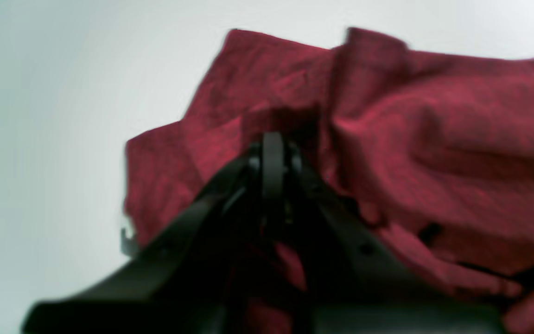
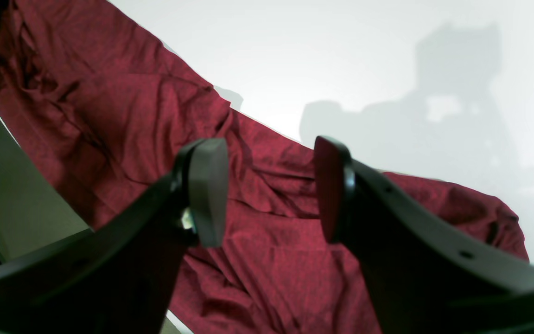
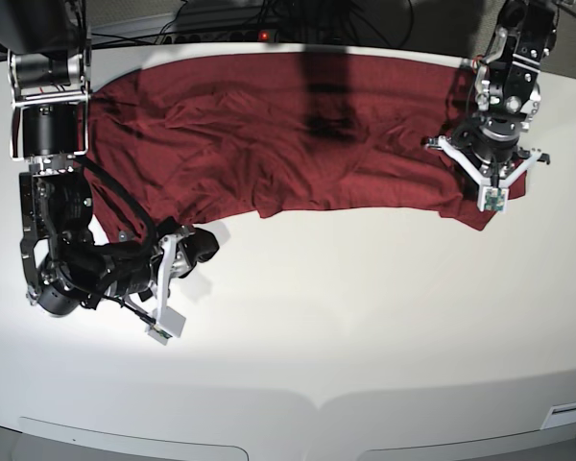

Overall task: Fold the T-shirt properly
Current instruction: 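Pull the grasped shirt edge with the left gripper toward its arm, then grasp the shirt's other end with the right gripper and straighten it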

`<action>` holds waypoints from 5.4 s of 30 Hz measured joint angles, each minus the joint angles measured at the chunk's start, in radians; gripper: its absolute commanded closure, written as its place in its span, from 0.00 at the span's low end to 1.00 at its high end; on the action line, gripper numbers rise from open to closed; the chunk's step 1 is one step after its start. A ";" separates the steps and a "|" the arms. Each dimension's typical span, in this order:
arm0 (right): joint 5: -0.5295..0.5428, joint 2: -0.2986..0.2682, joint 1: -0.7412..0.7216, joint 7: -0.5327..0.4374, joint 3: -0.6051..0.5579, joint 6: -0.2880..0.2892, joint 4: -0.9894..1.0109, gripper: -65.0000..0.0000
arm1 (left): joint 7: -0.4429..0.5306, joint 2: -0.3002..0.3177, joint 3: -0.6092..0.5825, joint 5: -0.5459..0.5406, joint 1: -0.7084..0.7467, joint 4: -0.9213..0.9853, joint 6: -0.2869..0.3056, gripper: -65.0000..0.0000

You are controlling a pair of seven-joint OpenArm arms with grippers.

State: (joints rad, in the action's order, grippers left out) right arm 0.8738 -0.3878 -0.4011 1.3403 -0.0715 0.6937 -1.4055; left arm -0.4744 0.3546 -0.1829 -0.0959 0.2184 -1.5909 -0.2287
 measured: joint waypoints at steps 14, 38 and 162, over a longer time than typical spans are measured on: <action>0.000 0.000 0.000 0.000 0.000 0.000 0.000 0.54 | -0.051 0.000 0.000 0.080 0.001 0.001 -0.113 1.00; 0.000 0.000 0.000 0.000 0.000 0.000 0.000 0.54 | -0.078 0.002 0.005 -0.089 -0.003 0.000 0.043 1.00; -0.457 -0.022 0.465 -0.486 0.421 0.010 0.036 1.00 | -0.141 -0.003 0.282 -0.206 0.106 -0.060 0.137 1.00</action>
State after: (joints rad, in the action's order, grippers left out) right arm 0.4164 -0.4095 0.0643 0.8543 0.3496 0.7040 -1.3693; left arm -0.6151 0.3511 0.0986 -0.3023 0.3241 -1.6505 -0.0917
